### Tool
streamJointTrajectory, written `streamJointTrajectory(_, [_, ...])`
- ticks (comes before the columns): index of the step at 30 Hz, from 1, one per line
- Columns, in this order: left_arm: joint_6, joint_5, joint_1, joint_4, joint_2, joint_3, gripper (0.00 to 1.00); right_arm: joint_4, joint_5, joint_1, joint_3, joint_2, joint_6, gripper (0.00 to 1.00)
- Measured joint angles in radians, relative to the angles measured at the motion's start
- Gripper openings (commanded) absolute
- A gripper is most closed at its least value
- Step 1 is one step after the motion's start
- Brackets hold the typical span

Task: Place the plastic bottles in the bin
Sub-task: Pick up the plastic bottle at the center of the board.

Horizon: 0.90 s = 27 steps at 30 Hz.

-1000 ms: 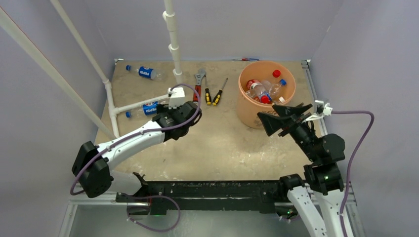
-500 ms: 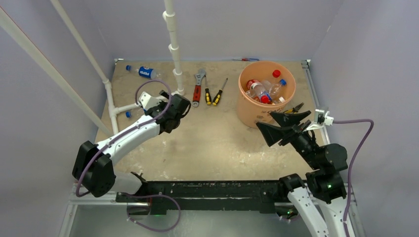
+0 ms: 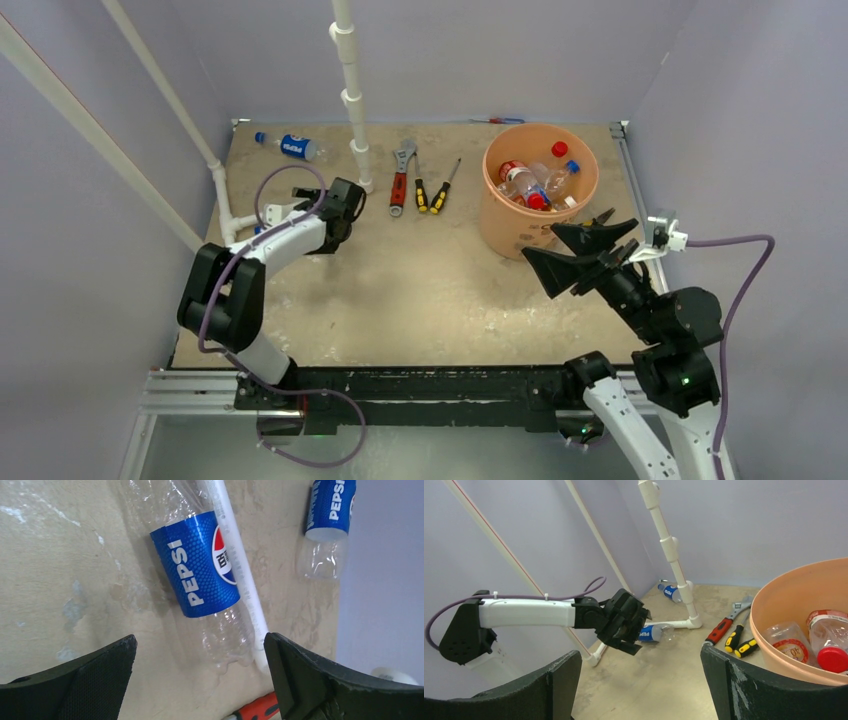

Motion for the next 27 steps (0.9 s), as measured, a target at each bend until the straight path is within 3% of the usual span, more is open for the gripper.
streamJointTrajectory(13, [0.014, 0.129, 0.151, 0.119, 0.161, 0.065, 0.99, -0.054, 0.026, 0.011, 0.034, 0.029, -0.031, 0.91])
streamJointTrajectory(27, [0.040, 0.209, 0.156, 0.205, 0.208, 0.061, 0.66, -0.073, 0.055, 0.011, 0.049, 0.020, -0.034, 0.91])
